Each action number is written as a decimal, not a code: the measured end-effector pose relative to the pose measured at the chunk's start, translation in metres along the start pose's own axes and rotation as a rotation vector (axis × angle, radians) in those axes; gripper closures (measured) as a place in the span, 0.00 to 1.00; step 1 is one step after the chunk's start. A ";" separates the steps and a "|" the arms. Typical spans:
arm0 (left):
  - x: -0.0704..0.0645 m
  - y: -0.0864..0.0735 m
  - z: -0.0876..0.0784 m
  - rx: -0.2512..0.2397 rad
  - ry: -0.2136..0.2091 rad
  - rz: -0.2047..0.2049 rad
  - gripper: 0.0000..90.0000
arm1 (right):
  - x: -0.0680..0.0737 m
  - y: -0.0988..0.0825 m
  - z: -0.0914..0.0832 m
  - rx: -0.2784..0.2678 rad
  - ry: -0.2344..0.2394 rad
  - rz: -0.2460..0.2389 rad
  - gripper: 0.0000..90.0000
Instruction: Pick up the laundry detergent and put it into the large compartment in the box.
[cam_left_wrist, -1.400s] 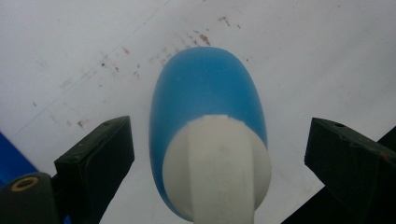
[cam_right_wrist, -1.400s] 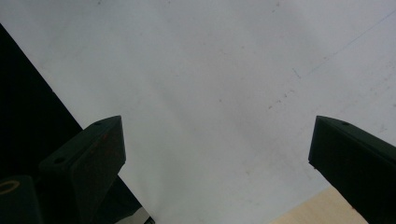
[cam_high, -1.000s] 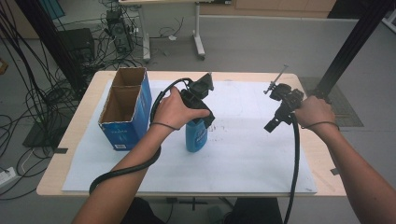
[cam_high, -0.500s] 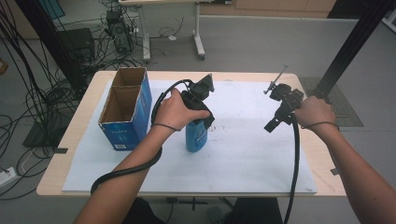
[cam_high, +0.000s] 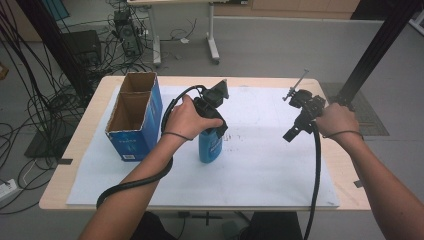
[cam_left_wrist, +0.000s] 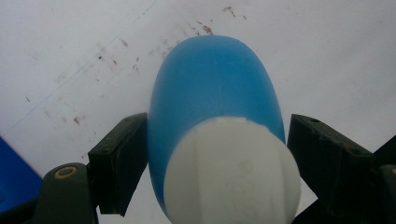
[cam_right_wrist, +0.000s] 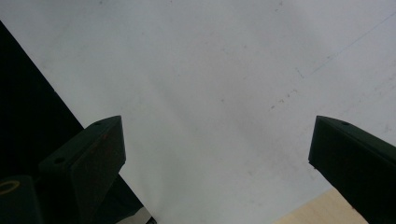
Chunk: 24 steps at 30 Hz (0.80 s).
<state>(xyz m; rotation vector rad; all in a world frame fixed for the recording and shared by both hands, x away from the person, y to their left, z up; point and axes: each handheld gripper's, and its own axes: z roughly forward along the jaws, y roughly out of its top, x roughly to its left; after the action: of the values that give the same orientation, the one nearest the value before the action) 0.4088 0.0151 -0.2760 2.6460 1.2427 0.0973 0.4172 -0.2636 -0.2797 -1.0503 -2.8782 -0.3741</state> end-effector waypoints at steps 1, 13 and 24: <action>0.000 0.000 0.000 -0.001 0.001 0.000 0.26 | 0.000 0.000 0.000 0.000 0.000 -0.001 0.04; 0.001 -0.002 -0.002 -0.009 0.011 0.007 0.37 | 0.001 0.001 0.000 -0.002 -0.004 0.001 0.04; 0.001 -0.002 -0.003 -0.007 0.017 0.015 0.41 | 0.001 0.001 0.000 -0.004 -0.008 -0.009 0.04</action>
<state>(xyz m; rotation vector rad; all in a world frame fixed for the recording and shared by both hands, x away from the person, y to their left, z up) 0.4079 0.0175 -0.2738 2.6547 1.2252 0.1259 0.4170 -0.2623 -0.2790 -1.0416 -2.8911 -0.3768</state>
